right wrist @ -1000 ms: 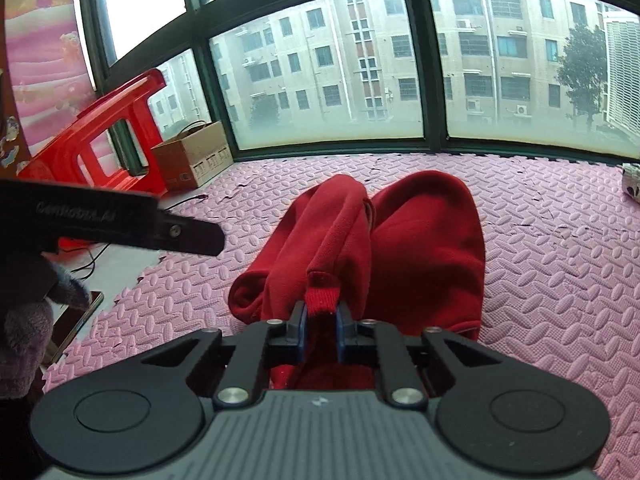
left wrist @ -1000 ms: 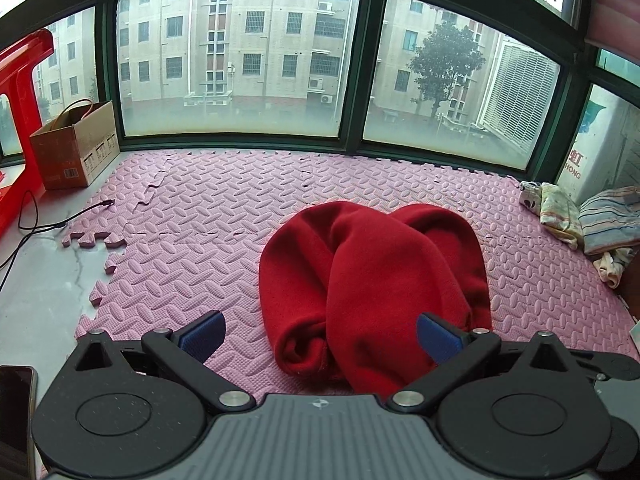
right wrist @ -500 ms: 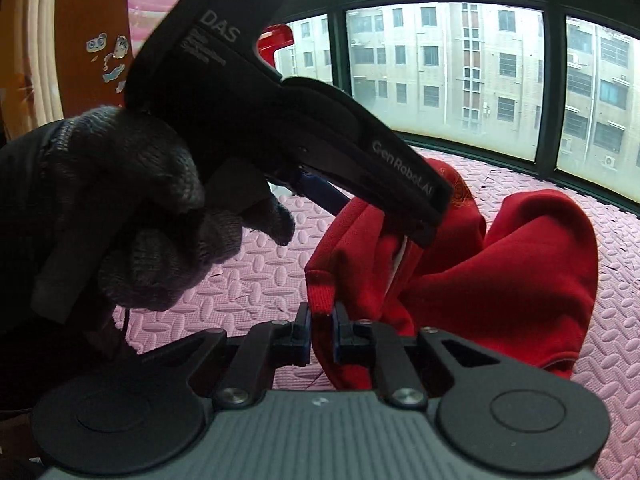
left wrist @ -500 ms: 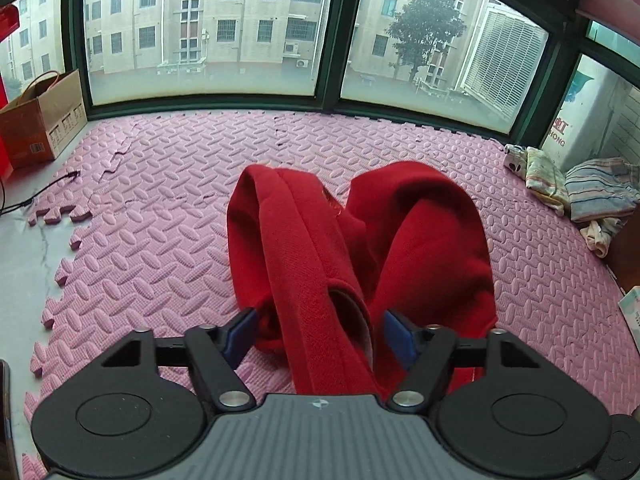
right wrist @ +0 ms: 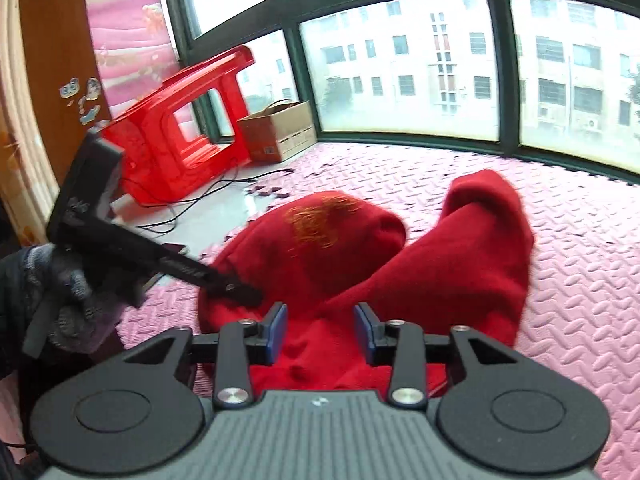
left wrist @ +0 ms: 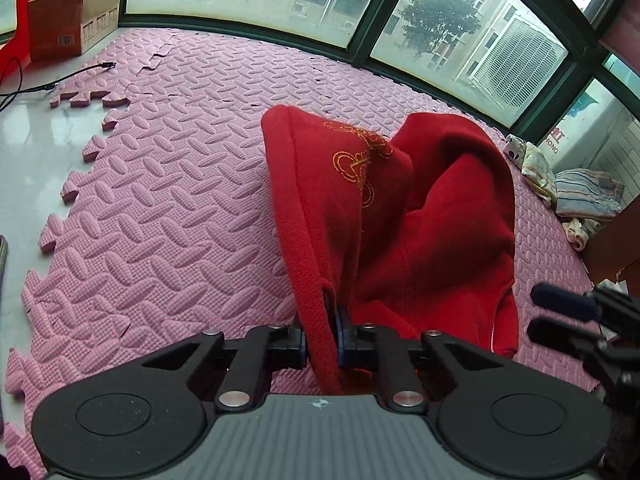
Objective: Fold clothes
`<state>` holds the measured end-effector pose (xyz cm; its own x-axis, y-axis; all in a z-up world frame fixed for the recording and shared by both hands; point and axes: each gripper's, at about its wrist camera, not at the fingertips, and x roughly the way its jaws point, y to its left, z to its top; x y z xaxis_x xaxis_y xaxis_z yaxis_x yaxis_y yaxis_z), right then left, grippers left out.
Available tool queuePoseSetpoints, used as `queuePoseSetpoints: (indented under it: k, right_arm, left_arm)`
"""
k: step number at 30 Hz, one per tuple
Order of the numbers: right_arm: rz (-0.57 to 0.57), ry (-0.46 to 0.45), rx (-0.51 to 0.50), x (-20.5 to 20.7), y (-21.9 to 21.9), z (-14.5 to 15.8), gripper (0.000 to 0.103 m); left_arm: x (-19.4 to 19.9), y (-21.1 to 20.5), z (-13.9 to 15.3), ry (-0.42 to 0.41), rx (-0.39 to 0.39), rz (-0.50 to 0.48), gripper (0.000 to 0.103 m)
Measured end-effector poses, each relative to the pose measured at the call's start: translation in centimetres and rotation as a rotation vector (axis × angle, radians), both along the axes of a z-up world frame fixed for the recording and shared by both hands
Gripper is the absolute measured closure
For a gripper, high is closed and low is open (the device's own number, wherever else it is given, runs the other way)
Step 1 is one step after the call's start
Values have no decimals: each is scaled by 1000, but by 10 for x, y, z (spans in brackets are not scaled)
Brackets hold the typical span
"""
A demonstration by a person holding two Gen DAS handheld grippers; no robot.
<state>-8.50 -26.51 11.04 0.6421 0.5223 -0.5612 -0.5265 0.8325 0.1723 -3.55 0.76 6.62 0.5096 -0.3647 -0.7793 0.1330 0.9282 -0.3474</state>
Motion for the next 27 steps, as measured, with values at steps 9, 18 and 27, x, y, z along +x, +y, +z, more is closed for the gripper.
queuePoseSetpoints:
  k: [9,18,27]
  right_arm:
    - [-232,43,18,36,-51,-12,61]
    - [-292,27,50,63,-66,0,59]
    - [-382,108,109,124,-88,0,61]
  left_arm:
    - [-30,24,-6,37,55,-37,89]
    - [-42,34,13,-24,129,-56,75]
    - [-39,15,42,-119,67,-98,72]
